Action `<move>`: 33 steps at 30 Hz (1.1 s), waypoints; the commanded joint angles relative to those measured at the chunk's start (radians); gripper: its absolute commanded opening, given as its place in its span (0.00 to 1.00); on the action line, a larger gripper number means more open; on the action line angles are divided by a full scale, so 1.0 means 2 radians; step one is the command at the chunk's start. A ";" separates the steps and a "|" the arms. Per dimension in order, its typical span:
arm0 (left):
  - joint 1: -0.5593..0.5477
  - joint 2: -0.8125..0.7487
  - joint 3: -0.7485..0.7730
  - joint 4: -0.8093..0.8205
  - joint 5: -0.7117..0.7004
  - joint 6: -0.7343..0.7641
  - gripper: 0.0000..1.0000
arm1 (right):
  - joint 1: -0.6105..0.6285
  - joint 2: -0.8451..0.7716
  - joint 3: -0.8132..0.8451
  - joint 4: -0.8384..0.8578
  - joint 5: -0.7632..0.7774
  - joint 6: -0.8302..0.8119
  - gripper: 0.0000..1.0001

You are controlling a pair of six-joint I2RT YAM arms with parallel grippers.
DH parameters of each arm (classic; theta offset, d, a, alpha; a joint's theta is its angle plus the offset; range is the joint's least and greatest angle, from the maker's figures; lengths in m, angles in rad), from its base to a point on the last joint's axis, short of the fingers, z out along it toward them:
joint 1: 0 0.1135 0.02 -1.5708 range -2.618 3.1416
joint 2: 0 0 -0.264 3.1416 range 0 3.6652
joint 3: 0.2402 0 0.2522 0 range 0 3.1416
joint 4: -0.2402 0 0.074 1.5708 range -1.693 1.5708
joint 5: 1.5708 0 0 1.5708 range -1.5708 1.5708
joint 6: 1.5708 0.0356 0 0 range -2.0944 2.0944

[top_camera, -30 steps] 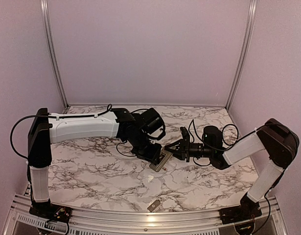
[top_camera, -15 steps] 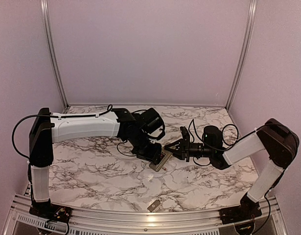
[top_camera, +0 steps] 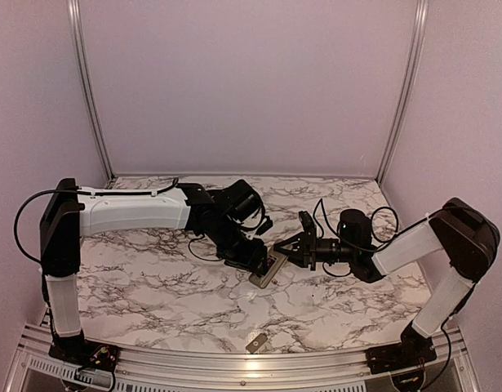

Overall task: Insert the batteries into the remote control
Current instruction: Place the battery in the battery compartment, then load the battery into the battery compartment.

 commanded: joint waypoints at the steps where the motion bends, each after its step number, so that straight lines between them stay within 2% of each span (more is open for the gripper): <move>1: 0.013 -0.025 -0.021 0.038 0.019 0.009 0.48 | 0.006 -0.018 0.007 0.026 -0.026 -0.004 0.00; 5: 0.020 -0.045 -0.049 0.075 0.042 0.008 0.60 | 0.006 -0.017 0.008 0.026 -0.027 -0.003 0.00; 7: 0.022 -0.051 -0.057 0.086 0.049 0.006 0.62 | 0.006 -0.017 0.008 0.026 -0.028 -0.003 0.00; 16: 0.025 -0.086 -0.083 0.131 0.066 0.014 0.64 | 0.006 -0.012 0.007 0.019 -0.032 -0.008 0.00; 20: 0.025 -0.126 -0.119 0.172 0.036 0.045 0.63 | 0.006 -0.014 0.009 0.012 -0.038 -0.013 0.00; 23: 0.025 -0.186 -0.180 0.241 0.003 0.099 0.63 | 0.006 -0.017 0.013 0.000 -0.049 -0.021 0.00; 26: 0.025 -0.239 -0.238 0.300 0.001 0.171 0.61 | 0.007 -0.018 0.019 -0.008 -0.070 -0.027 0.00; 30: 0.020 -0.256 -0.250 0.280 0.035 0.287 0.56 | 0.007 -0.022 0.026 -0.028 -0.091 -0.041 0.00; 33: -0.011 -0.259 -0.255 0.239 0.014 0.392 0.53 | 0.007 -0.024 0.033 -0.049 -0.110 -0.054 0.00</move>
